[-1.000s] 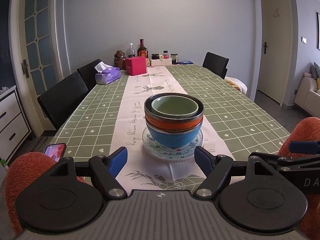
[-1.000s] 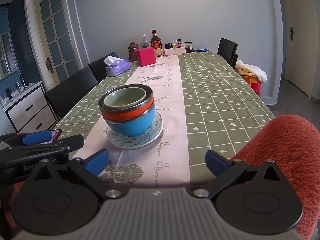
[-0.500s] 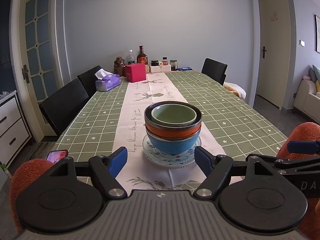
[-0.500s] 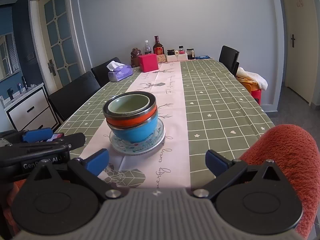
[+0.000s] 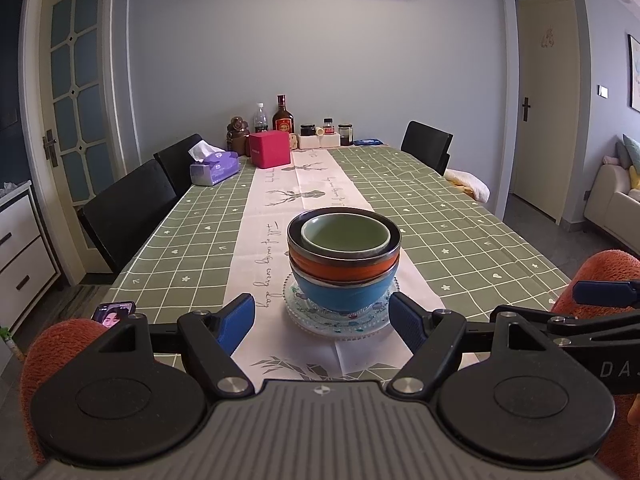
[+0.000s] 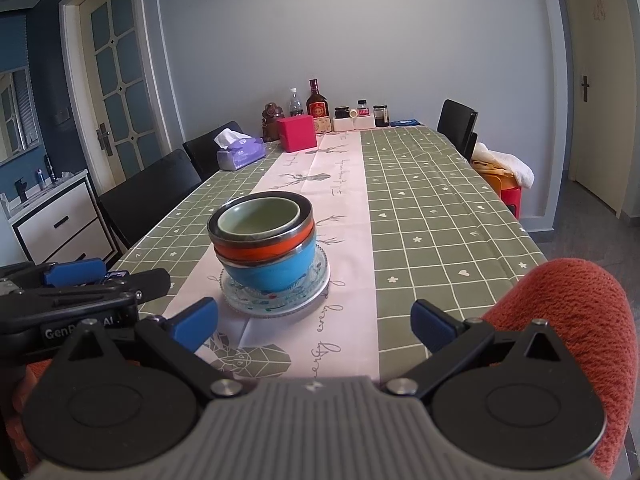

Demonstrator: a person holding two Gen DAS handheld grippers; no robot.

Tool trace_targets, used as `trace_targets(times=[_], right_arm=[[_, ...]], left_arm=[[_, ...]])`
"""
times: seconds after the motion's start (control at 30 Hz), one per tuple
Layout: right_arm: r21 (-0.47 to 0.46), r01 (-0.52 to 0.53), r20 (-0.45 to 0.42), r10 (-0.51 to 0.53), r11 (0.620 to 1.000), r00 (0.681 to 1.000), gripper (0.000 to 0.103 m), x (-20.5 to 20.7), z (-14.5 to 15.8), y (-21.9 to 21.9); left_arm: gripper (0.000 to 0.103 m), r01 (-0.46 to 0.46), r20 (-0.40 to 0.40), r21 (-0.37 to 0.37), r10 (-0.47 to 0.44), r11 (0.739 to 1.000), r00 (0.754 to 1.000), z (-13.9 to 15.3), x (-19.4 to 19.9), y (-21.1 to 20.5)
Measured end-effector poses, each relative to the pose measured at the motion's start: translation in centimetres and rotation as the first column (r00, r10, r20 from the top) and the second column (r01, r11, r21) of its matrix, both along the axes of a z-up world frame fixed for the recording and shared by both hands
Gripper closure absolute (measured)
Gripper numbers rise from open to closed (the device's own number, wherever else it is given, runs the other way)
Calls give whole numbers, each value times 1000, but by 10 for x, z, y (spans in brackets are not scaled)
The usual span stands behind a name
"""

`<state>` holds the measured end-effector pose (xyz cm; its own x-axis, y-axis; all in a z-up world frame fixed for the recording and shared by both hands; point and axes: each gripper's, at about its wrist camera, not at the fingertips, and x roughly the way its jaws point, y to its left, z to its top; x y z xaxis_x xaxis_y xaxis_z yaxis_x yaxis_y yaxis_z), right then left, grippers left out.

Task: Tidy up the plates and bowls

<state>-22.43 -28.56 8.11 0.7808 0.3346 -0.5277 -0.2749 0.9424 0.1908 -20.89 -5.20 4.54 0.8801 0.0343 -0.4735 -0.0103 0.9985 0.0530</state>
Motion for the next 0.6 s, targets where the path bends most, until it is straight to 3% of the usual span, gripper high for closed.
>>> trace_targets(times=[0.6], right_arm=[[-2,-4,3,4,1000,1000,3,0,0,1]], left_arm=[[14,5,-4,-10,-5,1000,1000,1,-1,1]])
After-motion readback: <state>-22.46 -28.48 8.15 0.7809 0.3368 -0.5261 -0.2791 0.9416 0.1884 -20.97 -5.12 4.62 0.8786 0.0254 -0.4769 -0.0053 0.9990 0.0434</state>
